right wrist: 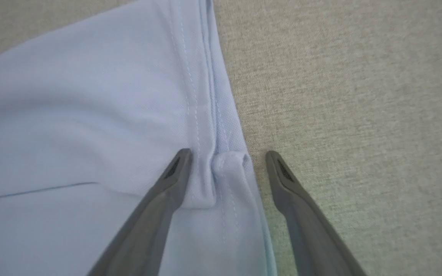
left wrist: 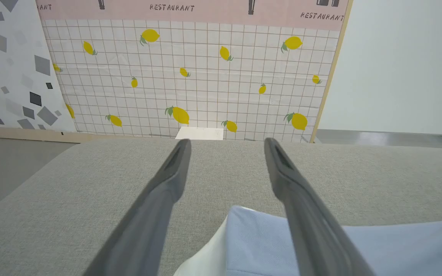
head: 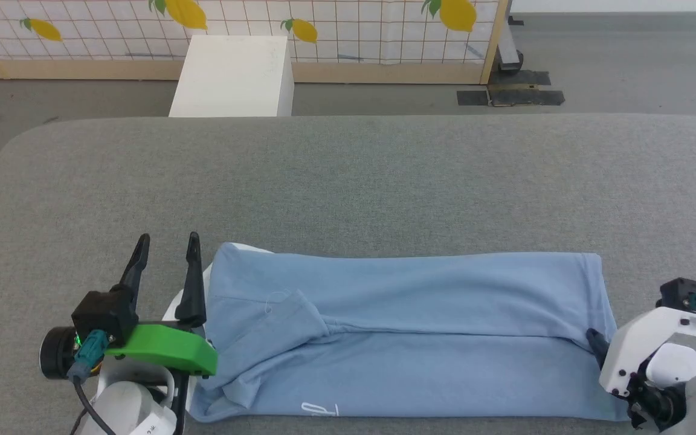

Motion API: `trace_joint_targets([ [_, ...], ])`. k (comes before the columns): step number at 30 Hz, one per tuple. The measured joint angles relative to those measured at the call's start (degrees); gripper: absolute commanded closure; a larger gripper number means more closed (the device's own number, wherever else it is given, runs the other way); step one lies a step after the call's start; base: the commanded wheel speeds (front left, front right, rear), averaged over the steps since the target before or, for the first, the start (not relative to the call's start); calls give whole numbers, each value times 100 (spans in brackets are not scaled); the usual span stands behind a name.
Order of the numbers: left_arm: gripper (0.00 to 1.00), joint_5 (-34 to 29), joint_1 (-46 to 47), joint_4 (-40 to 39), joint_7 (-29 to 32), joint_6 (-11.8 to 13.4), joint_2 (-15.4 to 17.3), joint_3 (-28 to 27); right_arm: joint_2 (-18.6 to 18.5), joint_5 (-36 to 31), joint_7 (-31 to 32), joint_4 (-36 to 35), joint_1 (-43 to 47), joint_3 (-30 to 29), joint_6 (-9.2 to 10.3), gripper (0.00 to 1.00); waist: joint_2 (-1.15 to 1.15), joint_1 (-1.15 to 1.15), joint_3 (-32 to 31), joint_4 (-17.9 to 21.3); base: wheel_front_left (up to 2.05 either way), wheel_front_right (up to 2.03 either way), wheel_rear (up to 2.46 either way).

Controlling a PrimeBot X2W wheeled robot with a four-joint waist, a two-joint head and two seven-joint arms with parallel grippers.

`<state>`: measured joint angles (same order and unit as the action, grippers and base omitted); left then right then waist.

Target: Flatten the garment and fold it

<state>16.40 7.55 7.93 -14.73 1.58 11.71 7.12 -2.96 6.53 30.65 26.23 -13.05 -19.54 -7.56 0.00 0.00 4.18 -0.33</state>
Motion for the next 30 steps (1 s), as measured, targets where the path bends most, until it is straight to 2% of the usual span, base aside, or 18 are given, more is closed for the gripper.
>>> trace_joint_targets([
  [5,0,-65,-1,103,0,-159,-126,-146,-26,-42,352,183,-160,80,0,0,0,0,41,-21,0,0,0],
  [6,0,-85,-1,120,1,-183,-151,-174,-33,-41,449,213,-199,79,0,26,0,0,45,-21,0,0,0],
  [7,0,-97,-1,140,1,-213,-176,-204,-37,-41,542,233,-230,83,0,59,0,0,47,-19,0,0,0],
  [9,0,-132,-1,169,0,-264,-216,-244,-53,-31,665,240,-261,98,0,100,0,0,48,-20,0,0,0],
  [14,0,-197,-1,257,0,-364,-302,-311,-5,-146,743,81,-225,54,-1,100,0,0,43,-29,0,0,0],
  [19,0,-332,0,291,1,-435,-355,-396,-18,-531,648,-253,-54,-292,-4,100,0,0,49,-31,0,0,0],
  [25,0,-386,8,304,0,-510,-419,-471,-565,-1304,237,-510,18,-993,-4,100,0,0,132,-26,0,0,0],
  [30,0,-437,35,325,1,-564,-459,-495,-826,-1791,25,-495,15,-1451,-3,100,0,0,213,-34,0,0,0],
])
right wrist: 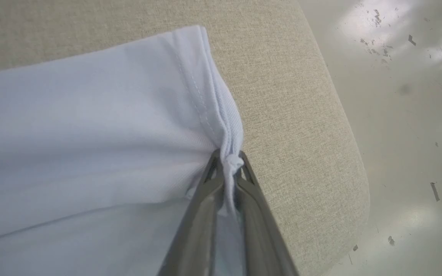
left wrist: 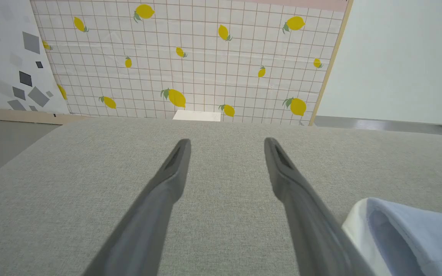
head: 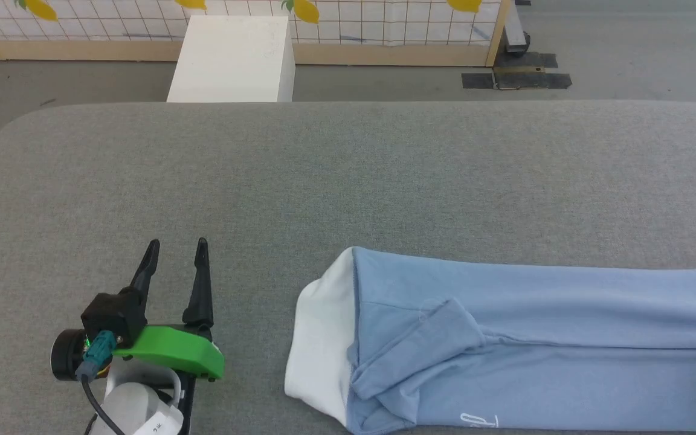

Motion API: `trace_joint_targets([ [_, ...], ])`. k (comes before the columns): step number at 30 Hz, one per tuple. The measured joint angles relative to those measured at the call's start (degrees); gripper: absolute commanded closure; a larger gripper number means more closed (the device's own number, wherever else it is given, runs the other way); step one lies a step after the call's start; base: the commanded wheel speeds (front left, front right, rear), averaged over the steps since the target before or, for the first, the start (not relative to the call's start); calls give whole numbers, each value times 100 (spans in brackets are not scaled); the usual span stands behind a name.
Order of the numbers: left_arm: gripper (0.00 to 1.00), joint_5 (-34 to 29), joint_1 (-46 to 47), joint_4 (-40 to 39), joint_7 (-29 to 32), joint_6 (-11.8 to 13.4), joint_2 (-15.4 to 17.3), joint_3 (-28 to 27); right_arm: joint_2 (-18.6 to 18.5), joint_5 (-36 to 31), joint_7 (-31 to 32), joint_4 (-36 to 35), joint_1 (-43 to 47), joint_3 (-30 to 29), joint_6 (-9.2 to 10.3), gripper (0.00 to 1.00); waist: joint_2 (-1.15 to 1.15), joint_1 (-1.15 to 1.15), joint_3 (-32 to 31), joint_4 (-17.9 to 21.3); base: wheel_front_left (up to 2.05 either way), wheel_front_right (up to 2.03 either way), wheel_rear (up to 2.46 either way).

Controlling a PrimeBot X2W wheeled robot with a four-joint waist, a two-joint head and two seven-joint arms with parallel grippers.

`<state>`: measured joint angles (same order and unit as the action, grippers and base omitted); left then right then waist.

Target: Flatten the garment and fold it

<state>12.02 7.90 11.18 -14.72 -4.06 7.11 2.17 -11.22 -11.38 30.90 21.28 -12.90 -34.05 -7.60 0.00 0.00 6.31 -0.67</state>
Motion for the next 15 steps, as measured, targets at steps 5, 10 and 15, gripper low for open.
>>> trace_joint_targets([
  [5,0,-46,36,36,-1,-47,-34,-27,22,-70,-51,-113,7,64,0,100,0,0,-16,-21,0,0,0],
  [10,0,-48,32,87,-1,-94,-93,-47,77,304,174,-1127,253,808,0,100,0,0,-109,-61,0,0,0],
  [15,0,-73,29,109,0,-140,-125,-79,112,1106,1315,-3329,807,2366,0,100,0,0,-211,-103,0,0,0],
])
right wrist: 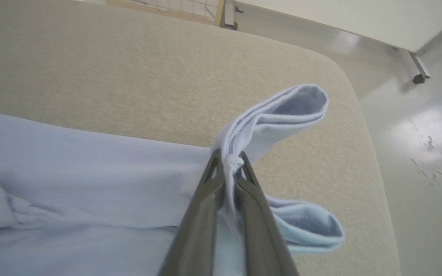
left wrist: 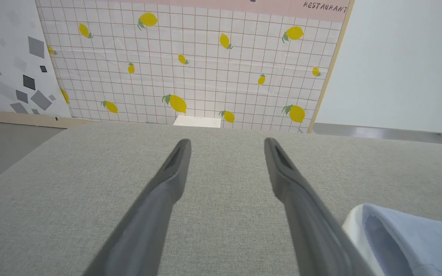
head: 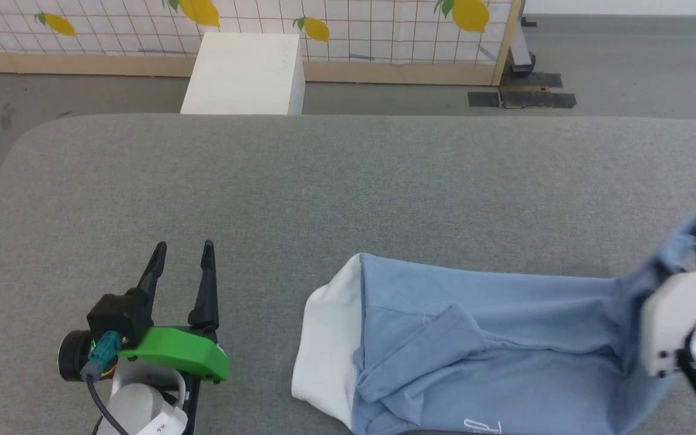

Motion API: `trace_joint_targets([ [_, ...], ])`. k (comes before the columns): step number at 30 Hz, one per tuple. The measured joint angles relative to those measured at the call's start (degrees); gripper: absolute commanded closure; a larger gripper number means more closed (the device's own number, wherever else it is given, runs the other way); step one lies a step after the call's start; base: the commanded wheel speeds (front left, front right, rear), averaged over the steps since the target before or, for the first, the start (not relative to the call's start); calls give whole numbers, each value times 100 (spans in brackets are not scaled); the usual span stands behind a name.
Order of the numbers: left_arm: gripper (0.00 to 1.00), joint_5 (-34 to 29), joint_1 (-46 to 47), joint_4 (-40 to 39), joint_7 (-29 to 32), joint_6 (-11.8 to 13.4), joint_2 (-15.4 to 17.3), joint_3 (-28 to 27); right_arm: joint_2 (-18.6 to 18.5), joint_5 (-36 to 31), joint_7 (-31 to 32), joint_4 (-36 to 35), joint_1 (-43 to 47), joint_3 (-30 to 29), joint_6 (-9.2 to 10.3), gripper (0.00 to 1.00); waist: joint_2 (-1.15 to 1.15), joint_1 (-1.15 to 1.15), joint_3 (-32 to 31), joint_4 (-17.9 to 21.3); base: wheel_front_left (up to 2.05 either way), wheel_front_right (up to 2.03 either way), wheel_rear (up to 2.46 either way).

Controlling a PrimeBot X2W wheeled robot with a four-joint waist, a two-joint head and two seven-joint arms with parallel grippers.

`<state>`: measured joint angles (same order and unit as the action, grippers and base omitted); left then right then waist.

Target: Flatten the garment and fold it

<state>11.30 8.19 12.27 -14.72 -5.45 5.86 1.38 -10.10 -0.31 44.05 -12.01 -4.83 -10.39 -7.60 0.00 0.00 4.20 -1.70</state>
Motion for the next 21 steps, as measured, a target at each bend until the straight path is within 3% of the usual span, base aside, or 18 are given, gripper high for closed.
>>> trace_joint_targets([
  [5,0,-32,-2,20,-1,-13,-33,2,-231,393,490,-1240,38,1383,1,100,0,0,-53,-70,0,0,0],
  [9,0,-35,-1,24,-1,-55,-46,2,-348,481,431,-1349,-257,2469,0,100,0,0,-34,-122,0,0,0],
  [13,0,-41,10,24,-1,-63,-68,11,-180,481,156,-747,-755,3316,1,100,0,0,57,-168,0,0,0],
  [21,0,-42,165,36,-1,-104,-113,42,530,567,-486,1270,-1437,4156,1,100,0,0,279,-349,0,0,0],
])
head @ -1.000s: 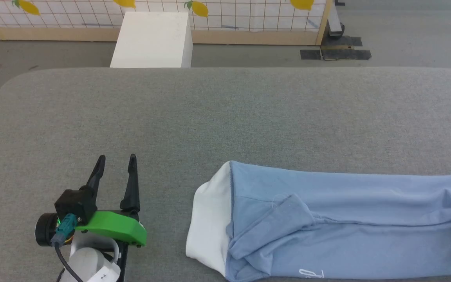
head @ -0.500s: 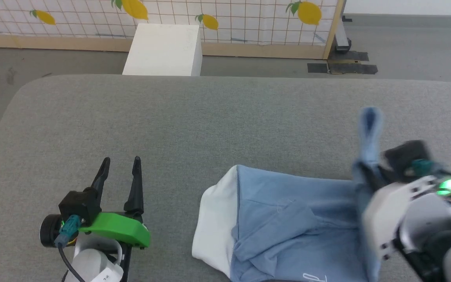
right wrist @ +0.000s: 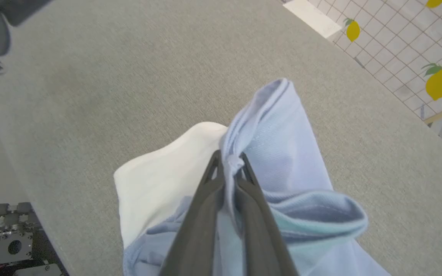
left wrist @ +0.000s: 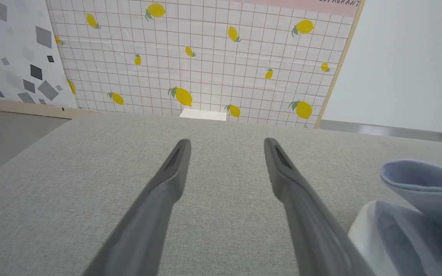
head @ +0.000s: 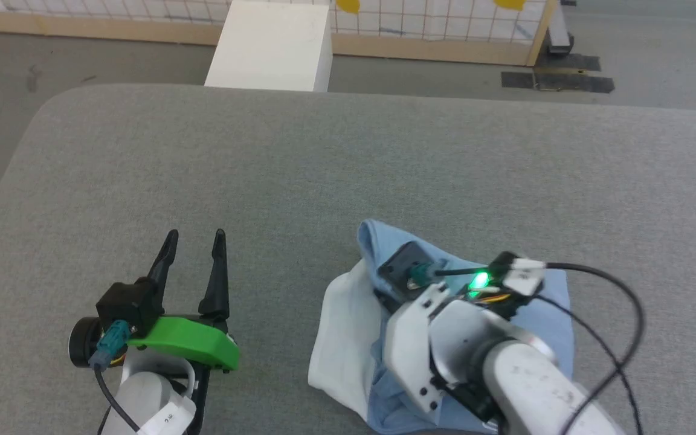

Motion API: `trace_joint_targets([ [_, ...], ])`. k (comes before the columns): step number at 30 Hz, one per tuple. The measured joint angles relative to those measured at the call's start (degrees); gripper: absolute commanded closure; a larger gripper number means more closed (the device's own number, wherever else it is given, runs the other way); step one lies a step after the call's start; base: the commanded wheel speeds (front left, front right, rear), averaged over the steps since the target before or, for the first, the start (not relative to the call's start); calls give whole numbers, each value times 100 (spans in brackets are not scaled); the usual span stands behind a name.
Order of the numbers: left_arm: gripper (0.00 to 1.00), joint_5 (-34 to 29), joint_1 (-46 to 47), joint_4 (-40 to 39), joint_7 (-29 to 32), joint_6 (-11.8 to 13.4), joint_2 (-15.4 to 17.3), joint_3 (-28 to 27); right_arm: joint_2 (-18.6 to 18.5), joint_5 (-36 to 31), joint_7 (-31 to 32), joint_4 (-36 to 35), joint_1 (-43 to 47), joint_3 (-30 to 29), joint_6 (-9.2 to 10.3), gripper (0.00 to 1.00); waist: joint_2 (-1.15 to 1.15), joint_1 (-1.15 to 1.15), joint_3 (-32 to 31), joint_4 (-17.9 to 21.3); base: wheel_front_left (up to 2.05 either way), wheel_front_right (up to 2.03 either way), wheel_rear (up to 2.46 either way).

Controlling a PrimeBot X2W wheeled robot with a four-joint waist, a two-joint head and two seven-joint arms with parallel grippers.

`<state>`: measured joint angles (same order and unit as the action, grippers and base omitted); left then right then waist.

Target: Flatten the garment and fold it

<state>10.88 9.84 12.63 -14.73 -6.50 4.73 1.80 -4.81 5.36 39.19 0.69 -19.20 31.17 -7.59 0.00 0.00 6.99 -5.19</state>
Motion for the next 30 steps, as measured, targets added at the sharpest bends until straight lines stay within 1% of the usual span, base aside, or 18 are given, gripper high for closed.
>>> trace_joint_targets([
  [3,0,-22,52,15,0,-3,-20,8,125,176,-196,776,-196,226,0,100,0,0,89,-88,0,0,0],
  [6,0,-83,81,25,0,-9,-46,12,174,342,-354,1365,-374,358,0,100,0,0,167,-157,0,0,0],
  [7,0,-90,83,31,0,-9,-54,12,175,394,-380,1500,-413,401,0,68,0,0,184,-175,0,0,0],
  [8,0,-91,85,43,1,-9,-60,15,167,536,-402,1611,-442,485,1,44,0,0,200,-198,0,0,0],
  [9,0,-91,86,54,0,-10,-67,19,165,712,-423,1680,-456,571,1,0,0,0,210,-221,0,0,0],
  [12,0,-92,86,71,0,-35,-74,-7,179,1198,-450,1708,-460,811,1,0,0,0,210,-233,0,0,0],
  [14,0,-101,83,81,0,-43,-77,-44,178,1505,-543,1585,-459,895,1,0,0,0,189,-205,0,0,0],
  [16,0,-110,78,98,0,-45,-79,-88,177,1801,-717,1292,-452,926,1,0,0,0,146,-161,0,0,0],
  [19,0,-126,70,103,0,-49,-79,-137,191,2198,-1200,616,-375,742,1,0,0,0,79,-76,0,0,0],
  [21,0,-132,55,101,0,-51,-78,-158,207,2290,-1640,163,-216,381,1,0,0,0,28,-17,0,0,0],
  [22,0,-133,43,98,1,-51,-78,-170,209,2252,-1931,-76,-95,94,1,0,0,0,-2,18,0,0,0],
  [25,0,-135,-8,67,0,-51,-75,-212,200,1893,-2644,-579,326,-882,1,0,0,0,-77,121,0,0,0],
  [27,0,-154,-41,43,0,-51,-75,-235,198,1705,-3022,-815,705,-1539,1,0,0,0,-120,200,0,0,0],
  [30,0,-177,-46,9,0,-51,-74,-254,194,1504,-3365,-894,1199,-2326,1,0,0,0,-172,303,0,0,0],
])
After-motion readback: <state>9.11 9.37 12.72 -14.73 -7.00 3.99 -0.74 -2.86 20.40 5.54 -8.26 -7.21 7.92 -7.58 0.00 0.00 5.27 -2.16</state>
